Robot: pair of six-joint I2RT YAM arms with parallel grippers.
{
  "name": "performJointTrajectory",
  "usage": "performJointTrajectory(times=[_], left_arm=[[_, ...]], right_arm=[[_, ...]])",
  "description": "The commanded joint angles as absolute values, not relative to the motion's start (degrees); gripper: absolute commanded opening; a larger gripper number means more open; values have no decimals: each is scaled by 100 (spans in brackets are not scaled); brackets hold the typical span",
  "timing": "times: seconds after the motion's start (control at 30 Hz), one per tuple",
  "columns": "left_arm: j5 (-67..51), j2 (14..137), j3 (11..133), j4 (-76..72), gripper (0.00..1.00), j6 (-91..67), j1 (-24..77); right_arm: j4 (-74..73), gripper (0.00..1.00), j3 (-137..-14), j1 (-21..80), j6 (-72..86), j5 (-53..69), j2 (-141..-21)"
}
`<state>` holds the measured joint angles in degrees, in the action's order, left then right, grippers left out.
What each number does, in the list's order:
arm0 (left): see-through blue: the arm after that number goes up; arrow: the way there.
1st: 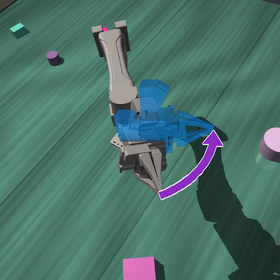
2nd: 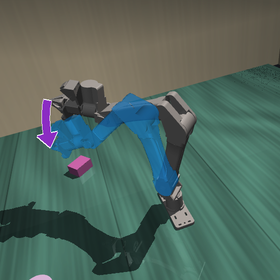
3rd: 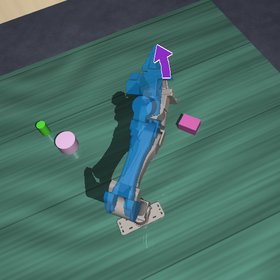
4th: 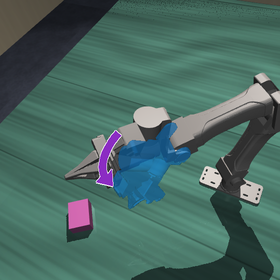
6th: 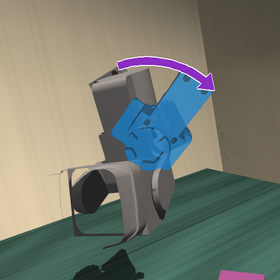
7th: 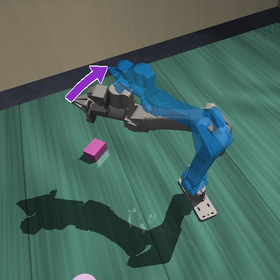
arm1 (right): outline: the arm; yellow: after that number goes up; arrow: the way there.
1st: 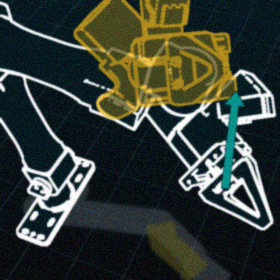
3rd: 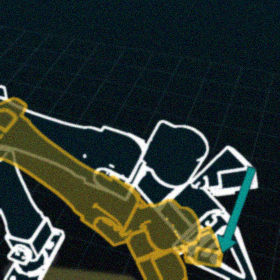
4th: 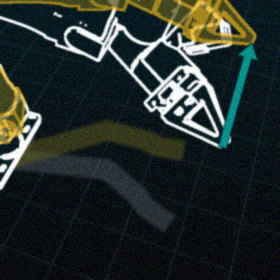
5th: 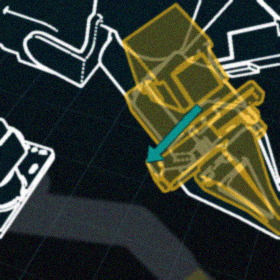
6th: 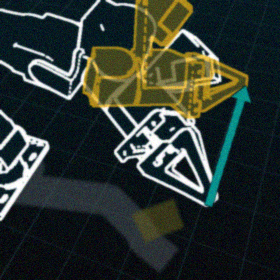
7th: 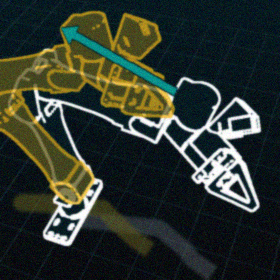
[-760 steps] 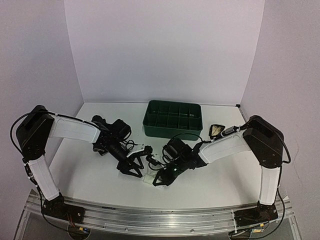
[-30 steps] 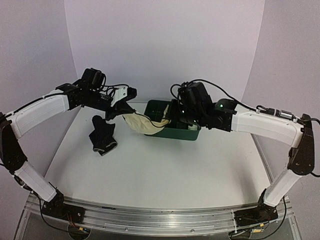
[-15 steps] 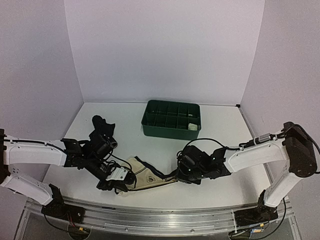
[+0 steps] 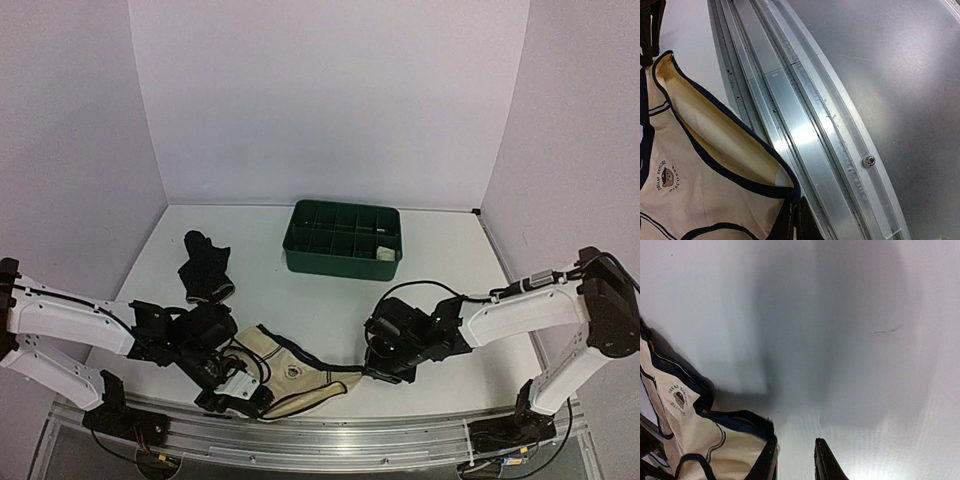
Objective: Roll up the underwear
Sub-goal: Flatten out the underwear at the center of the board.
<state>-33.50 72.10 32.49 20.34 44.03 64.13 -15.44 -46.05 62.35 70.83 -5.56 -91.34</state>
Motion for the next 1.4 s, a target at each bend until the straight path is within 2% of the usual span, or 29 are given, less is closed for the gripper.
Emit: performJointTrajectory(times=[0.0,0.03,0.1,0.13,0.17,0.23,0.3,0.37,0.5,0.63,0.8,0.97,1.2,1.37], left_arm=[[-3508,7226,3250,2156,12,4848,6464],[-3525,7224,3266,2300,19,5007,6465],[-3541,7211,3338,2578,42,5269,6465],[-3512,7197,3399,2704,50,5354,6466],[-3467,7182,3466,2822,56,5419,6468],[-3256,7154,3645,3006,60,5385,6461],[-2864,7154,3850,3102,58,5181,6325],[-2749,7260,3999,3055,45,4965,5695],[-2570,7898,4453,3059,32,4812,4324],[-2257,8354,4635,2466,33,4413,3943],[-1886,9116,4827,1928,33,4249,3937],[-1431,9985,5077,1429,31,4422,3936],[-1141,11213,6140,983,31,4621,3946],[-1081,11793,6968,872,31,4905,3945]], right_arm=[[-2861,24,-4910,6218,6407,-658,-8545],[-3234,25,-5087,6217,6051,-779,-8492],[-3924,27,-5437,6221,5509,-994,-8449],[-4055,28,-5554,6222,5143,-1002,-8435],[-4141,29,-5664,6223,4761,-990,-8426],[-4181,29,-5934,6262,4069,-946,-8502],[-4163,27,-6388,6356,3360,-907,-8801],[-4042,21,-6856,6372,2937,-610,-9244],[-3478,9,-7343,6372,2384,247,-10061],[-2828,0,-7229,6372,2394,798,-10567],[-2371,0,-6964,6372,2688,1029,-10955],[-2350,0,-6654,6343,3088,608,-11018],[-2372,0,-6386,6246,3730,2,-10978],[-2406,0,-6728,6228,3497,-69,-10977]])
